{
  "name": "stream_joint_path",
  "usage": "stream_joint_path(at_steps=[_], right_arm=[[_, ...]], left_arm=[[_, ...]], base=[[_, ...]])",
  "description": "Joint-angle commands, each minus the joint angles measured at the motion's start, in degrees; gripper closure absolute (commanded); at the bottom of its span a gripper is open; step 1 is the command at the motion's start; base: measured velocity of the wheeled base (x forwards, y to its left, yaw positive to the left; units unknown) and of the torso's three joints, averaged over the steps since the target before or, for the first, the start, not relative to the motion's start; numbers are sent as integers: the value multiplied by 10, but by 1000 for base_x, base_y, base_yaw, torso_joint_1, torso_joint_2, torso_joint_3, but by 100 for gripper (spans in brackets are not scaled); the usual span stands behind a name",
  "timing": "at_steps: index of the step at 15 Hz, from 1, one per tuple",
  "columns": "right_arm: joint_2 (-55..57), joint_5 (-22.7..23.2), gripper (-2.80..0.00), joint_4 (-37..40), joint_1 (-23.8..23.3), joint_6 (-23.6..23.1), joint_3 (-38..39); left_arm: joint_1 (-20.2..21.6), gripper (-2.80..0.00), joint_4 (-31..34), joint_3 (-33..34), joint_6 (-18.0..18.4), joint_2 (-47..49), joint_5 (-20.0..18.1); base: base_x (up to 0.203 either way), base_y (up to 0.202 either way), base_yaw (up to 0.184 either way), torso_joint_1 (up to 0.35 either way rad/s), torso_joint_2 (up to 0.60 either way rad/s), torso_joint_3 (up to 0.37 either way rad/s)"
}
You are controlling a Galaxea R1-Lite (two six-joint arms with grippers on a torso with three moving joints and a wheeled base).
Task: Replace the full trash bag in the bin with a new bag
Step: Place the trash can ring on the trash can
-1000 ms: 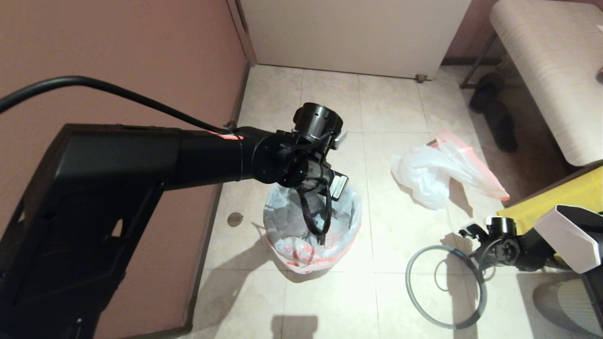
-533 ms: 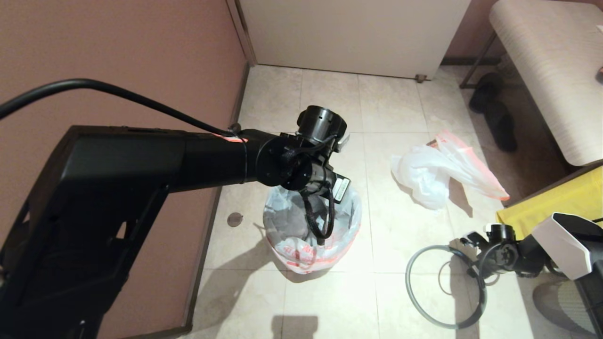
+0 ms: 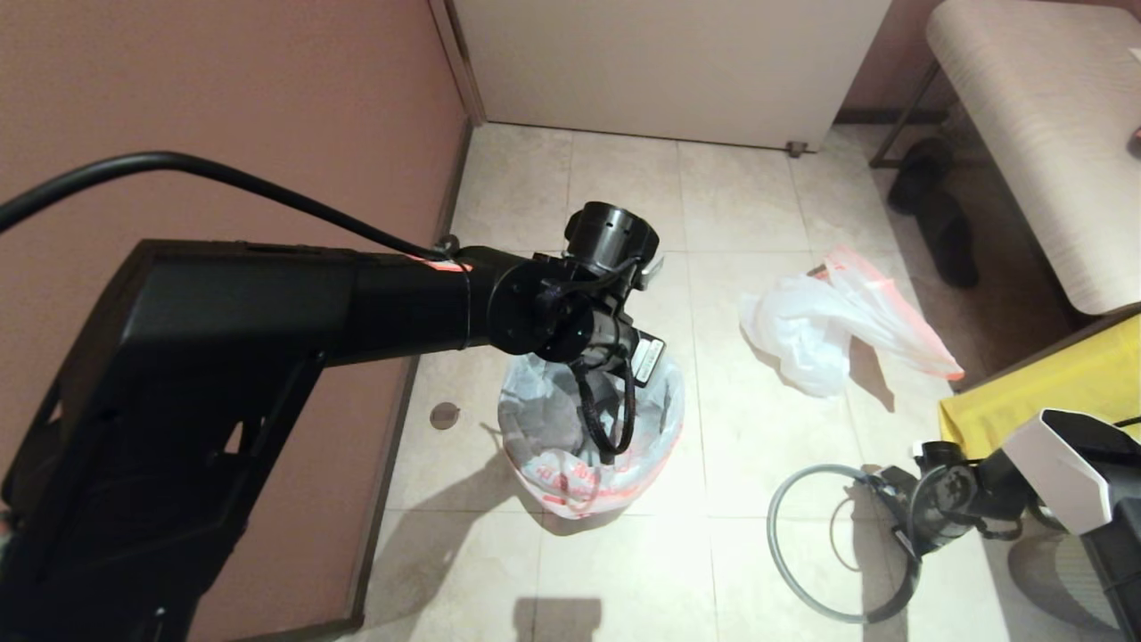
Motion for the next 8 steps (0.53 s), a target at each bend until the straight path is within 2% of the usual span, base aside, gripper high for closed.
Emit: stream_joint_path(at_steps=[1, 3, 4, 6, 8], right_arm=[[-8, 0, 0, 43, 0, -4, 1], [-19, 3, 0, 135, -1, -6, -7], [-21, 8, 0, 151, -1, -5, -18], [-28, 25, 0, 149, 0, 1, -24], [-32, 43, 0, 150, 4, 45, -41]], left_arm=[[2, 0, 1, -2, 0, 2, 2], [2, 0, 1, -2, 0, 2, 2], [2, 0, 1, -2, 0, 2, 2], [2, 0, 1, -2, 0, 2, 2], [2, 0, 1, -2, 0, 3, 2]], base=[[0, 0, 0, 0, 0, 0], [0, 0, 0, 0, 0, 0], [0, 0, 0, 0, 0, 0], [0, 0, 0, 0, 0, 0], [0, 0, 0, 0, 0, 0]])
